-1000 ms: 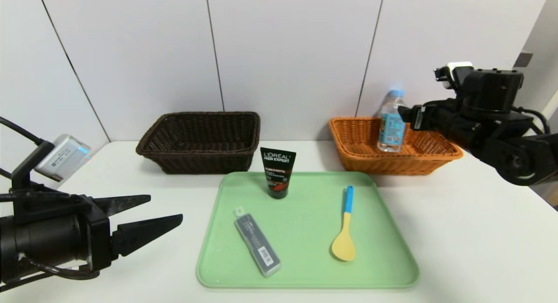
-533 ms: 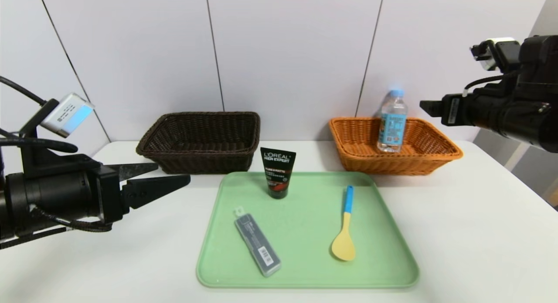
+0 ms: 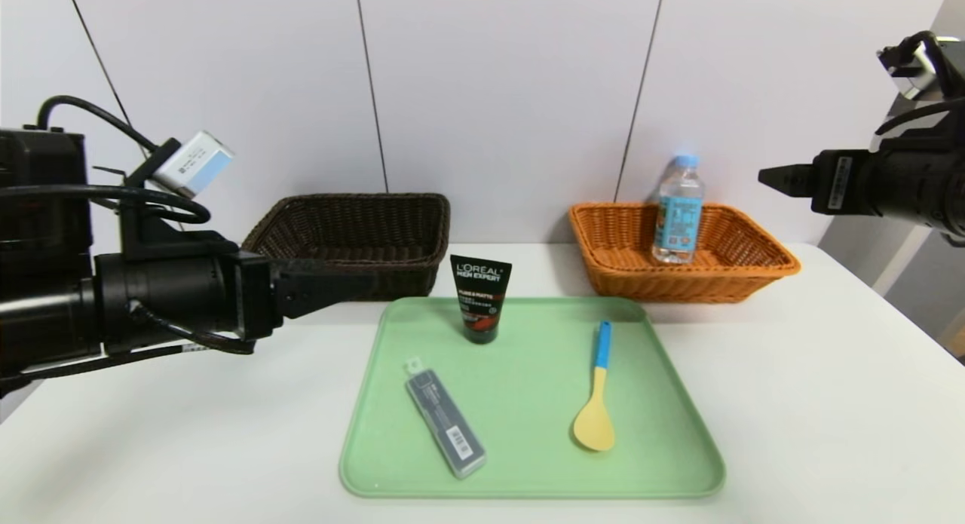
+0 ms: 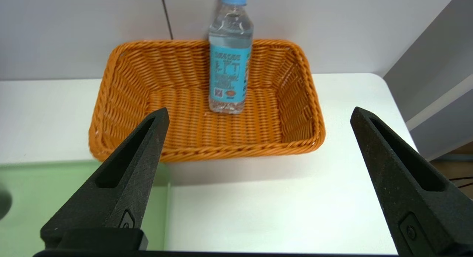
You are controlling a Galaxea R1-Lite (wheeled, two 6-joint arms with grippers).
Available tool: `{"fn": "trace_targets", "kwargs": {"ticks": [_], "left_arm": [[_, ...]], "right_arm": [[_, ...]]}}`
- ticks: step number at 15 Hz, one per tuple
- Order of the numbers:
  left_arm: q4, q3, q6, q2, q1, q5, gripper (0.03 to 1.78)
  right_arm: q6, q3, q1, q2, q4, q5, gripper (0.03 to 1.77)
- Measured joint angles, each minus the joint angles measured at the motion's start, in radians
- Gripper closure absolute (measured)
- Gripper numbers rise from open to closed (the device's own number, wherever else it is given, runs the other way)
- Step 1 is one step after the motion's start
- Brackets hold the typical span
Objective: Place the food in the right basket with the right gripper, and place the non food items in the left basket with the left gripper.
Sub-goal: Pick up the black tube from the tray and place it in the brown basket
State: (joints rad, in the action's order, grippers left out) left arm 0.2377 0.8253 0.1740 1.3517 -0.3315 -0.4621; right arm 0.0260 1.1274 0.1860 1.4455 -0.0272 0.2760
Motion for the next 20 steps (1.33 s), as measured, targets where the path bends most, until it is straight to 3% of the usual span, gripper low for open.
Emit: {"fn": "trace_targets", "kwargs": {"ticks": [5, 9, 15, 17, 20], "left_arm": [[0.033, 0.033, -0.091, 0.133, -0.144, 0.006, 0.12], [0.206, 0.01, -0.091, 0.262, -0.224, 0.01, 0.12], [0.643, -0.099, -0.065, 0.459, -0.252, 0.031, 0.12], [0.706, -0.111, -0.066, 0.503, -0.254, 0.08, 0.12], [0.709, -0.12, -0.069, 0.527, -0.253, 0.092, 0.12]], "right_arm": [[0.004, -0.011, 0.044, -0.052, 0.033, 0.0, 0.11], [0.005, -0.02, 0.047, -0.06, 0.033, 0.0, 0.11], [0.008, -0.02, 0.063, -0.058, 0.035, 0.0, 0.11], [0.01, -0.023, 0.088, -0.059, 0.037, 0.0, 0.11], [0.038, -0.028, 0.124, -0.065, 0.059, -0.003, 0.11]]}}
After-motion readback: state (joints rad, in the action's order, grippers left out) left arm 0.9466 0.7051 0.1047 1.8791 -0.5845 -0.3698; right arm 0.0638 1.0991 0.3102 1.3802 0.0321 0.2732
